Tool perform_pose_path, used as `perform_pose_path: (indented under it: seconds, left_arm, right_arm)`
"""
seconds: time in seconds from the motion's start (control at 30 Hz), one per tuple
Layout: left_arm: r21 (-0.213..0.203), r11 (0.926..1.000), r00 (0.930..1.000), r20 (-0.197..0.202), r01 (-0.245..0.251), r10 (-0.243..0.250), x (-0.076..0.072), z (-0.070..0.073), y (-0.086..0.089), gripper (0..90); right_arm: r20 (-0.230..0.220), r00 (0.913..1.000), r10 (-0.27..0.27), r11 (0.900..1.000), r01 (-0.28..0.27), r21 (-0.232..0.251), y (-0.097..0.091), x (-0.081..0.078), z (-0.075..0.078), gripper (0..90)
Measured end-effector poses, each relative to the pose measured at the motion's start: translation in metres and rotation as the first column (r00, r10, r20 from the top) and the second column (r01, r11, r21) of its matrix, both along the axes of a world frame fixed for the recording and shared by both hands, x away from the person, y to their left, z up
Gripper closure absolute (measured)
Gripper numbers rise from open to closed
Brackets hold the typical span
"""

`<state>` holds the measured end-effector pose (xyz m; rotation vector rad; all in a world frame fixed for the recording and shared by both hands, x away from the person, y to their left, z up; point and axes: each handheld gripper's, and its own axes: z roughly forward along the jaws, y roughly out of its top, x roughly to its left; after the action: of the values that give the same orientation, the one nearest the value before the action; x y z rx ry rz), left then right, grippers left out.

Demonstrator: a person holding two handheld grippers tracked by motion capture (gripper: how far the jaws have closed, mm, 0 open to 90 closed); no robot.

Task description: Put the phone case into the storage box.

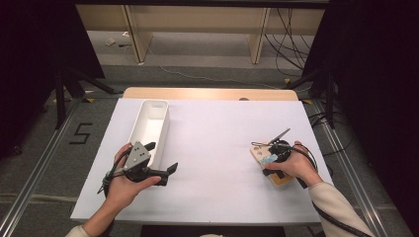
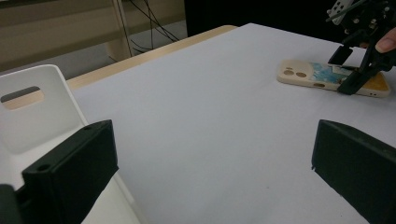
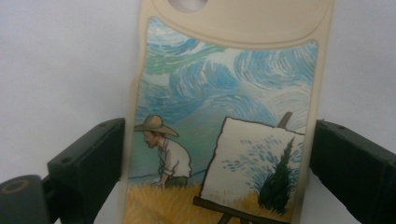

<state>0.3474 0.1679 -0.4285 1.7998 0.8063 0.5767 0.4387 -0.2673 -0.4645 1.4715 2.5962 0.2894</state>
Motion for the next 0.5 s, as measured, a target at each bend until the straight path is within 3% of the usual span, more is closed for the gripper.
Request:
perform_pose_path:
  seconds: [0.5]
  left_arm:
    - [0.001,1.0000,1.0000,-0.001,0.001,-0.001,0.0001,-0.0003,-0.0001,0.0]
  right_arm:
    - [-0.005,0.9998,-0.017,0.9998,0.017,0.005,-0.0007,-0.0002,-0.0002,7.8]
